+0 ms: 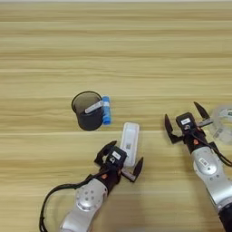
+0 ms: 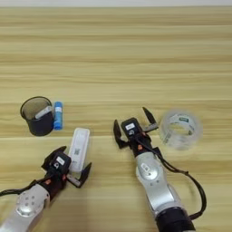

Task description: Move the objects on the table

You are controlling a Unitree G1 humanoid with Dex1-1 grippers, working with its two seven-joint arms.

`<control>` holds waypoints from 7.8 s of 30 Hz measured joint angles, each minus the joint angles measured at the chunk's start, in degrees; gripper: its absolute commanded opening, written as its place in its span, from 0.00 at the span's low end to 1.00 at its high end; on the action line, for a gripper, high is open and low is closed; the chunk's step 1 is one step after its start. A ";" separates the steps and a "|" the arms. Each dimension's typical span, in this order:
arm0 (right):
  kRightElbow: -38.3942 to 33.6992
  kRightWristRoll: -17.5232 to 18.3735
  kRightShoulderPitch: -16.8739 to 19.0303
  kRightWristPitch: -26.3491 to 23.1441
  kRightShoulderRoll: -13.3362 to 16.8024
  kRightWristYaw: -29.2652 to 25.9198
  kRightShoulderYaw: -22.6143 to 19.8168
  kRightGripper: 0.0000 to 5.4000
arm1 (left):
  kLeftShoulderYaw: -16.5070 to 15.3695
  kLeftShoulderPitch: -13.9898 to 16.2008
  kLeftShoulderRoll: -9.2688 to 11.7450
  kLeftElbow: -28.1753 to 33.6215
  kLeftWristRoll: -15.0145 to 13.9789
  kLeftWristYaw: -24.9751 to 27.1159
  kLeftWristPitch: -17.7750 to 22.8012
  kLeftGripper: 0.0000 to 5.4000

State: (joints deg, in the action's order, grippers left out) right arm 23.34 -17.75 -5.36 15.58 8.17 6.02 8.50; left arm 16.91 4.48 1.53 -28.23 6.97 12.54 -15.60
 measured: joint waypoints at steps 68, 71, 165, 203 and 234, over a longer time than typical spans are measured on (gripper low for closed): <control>1.16 11.18 0.04 -2.67 -2.75 -6.56 -4.35 1.00 | -3.31 -1.40 -0.52 -2.61 -0.27 -2.30 -2.71 0.53; 1.15 11.18 0.03 -2.68 -2.77 -6.55 -4.41 1.00 | -3.43 0.08 -0.44 2.38 -0.83 -1.73 -2.90 0.53; 1.65 11.15 -0.32 -2.68 -2.77 -6.54 -4.46 1.00 | -23.58 -4.37 8.52 -3.48 -5.80 -8.91 3.61 0.53; 1.65 11.11 -0.32 -2.68 -2.78 -6.53 -4.44 1.00 | -20.76 -5.64 8.21 -5.47 -5.62 -9.96 1.29 1.00; 1.63 11.05 -0.32 -2.68 -2.77 -6.52 -4.43 1.00 | -17.48 -2.69 6.54 3.67 -5.07 -7.24 -0.11 1.00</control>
State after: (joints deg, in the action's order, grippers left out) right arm 24.97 -6.71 -5.68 12.90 5.41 -0.49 4.07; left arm -0.57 1.79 8.08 -24.56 1.90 5.29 -15.71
